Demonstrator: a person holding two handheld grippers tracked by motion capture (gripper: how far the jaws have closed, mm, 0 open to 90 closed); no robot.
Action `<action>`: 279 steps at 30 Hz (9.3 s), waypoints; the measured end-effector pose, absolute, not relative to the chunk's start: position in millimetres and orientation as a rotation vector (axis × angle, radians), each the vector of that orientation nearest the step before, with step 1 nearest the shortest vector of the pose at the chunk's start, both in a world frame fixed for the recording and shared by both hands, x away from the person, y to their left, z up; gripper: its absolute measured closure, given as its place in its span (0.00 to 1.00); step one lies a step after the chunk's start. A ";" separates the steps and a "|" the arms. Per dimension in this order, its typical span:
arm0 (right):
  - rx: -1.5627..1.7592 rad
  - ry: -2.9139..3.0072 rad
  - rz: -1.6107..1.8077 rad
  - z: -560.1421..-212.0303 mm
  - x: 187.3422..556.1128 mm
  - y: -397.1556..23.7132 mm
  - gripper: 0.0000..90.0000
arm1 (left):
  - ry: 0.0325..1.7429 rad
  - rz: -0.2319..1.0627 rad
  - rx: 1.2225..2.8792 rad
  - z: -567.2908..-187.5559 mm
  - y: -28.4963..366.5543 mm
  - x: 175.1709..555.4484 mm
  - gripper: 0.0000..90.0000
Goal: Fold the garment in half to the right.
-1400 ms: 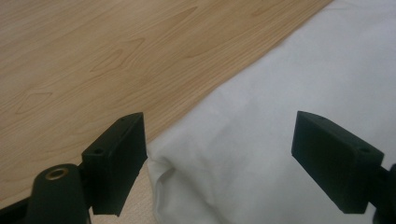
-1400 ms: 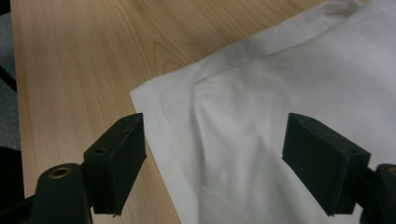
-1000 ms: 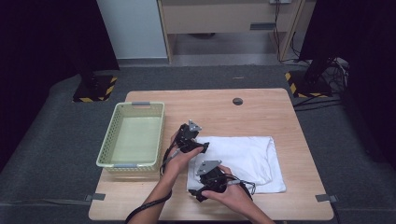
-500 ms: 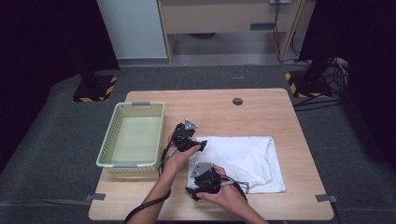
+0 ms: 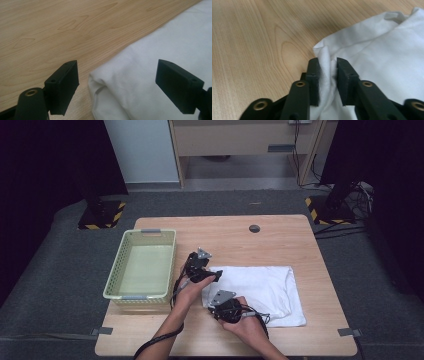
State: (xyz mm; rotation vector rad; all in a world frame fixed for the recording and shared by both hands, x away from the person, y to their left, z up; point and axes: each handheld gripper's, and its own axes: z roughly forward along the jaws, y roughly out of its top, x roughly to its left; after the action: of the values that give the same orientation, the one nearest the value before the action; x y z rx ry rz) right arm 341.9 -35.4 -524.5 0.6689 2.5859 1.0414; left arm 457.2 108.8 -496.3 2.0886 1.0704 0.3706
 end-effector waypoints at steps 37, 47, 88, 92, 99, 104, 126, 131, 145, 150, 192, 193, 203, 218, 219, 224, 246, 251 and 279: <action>0.660 2.508 1.065 -513.8 323.0 -45.4 0.90 | 1.011 0.283 2.090 -492.7 103.6 467.1 0.88; 0.666 2.491 1.100 -495.7 316.6 -48.1 0.90 | 0.981 0.284 2.061 -469.8 103.1 459.5 0.88; 0.679 2.467 1.301 -453.1 323.4 -35.4 0.90 | 0.889 0.291 2.167 -411.3 120.3 466.7 0.88; 0.683 2.462 1.306 -451.3 323.4 -29.9 0.90 | 0.891 0.296 2.175 -409.6 125.0 466.5 0.88; 0.672 2.469 1.308 -447.5 322.4 -22.5 0.90 | 0.902 0.299 2.176 -406.6 135.0 465.3 0.88; 0.655 2.475 1.314 -443.6 322.5 -17.5 0.90 | 0.898 0.305 2.179 -403.1 140.1 464.3 0.88; 0.653 2.485 1.378 -425.8 325.2 -12.4 0.90 | 0.892 0.340 2.193 -384.2 149.2 462.2 0.89; 0.677 2.490 1.371 -426.6 326.8 -29.0 0.90 | 0.870 0.321 2.201 -387.8 130.4 465.7 0.89; 0.703 2.484 1.398 -429.1 328.1 -60.4 0.90 | 0.843 0.293 2.220 -390.3 102.7 472.2 0.89; 0.721 2.483 1.403 -431.3 329.2 -68.3 0.90 | 0.843 0.293 2.216 -393.6 93.6 472.5 0.89; 0.848 2.498 1.358 -461.0 336.9 -118.5 0.90 | 0.836 0.274 2.247 -417.7 48.9 485.3 0.89; 0.854 2.498 1.356 -462.2 337.4 -119.5 0.90 | 0.839 0.270 2.249 -418.5 48.3 485.7 0.89; 0.881 2.505 1.342 -468.5 338.1 -126.2 0.90 | 0.849 0.245 2.254 -429.8 40.0 489.1 0.89; 0.904 2.515 1.323 -475.0 337.9 -131.0 0.90 | 0.839 0.241 2.252 -436.9 32.5 487.8 0.88; 0.903 2.516 1.321 -475.3 337.7 -131.3 0.90 | 0.839 0.239 2.252 -437.0 32.1 487.7 0.88; 0.907 2.517 1.318 -476.8 337.2 -132.5 0.89 | 0.841 0.237 2.255 -437.2 30.4 487.4 0.88; 0.941 2.517 1.285 -485.0 338.4 -140.6 0.80 | 0.850 0.218 2.254 -443.2 23.4 487.6 0.85; 0.960 2.516 1.265 -487.8 338.8 -144.3 0.79 | 0.852 0.217 2.253 -446.4 19.1 486.5 0.82; 1.134 2.528 1.156 -496.5 339.5 -172.3 0.75 | 0.847 0.275 2.203 -431.3 25.5 480.5 0.60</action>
State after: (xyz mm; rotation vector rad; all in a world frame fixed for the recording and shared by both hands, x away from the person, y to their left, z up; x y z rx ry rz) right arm 339.5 -172.3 -496.5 1.1335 2.5278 1.1557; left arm 480.5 25.5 -431.3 2.2033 0.8472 0.2752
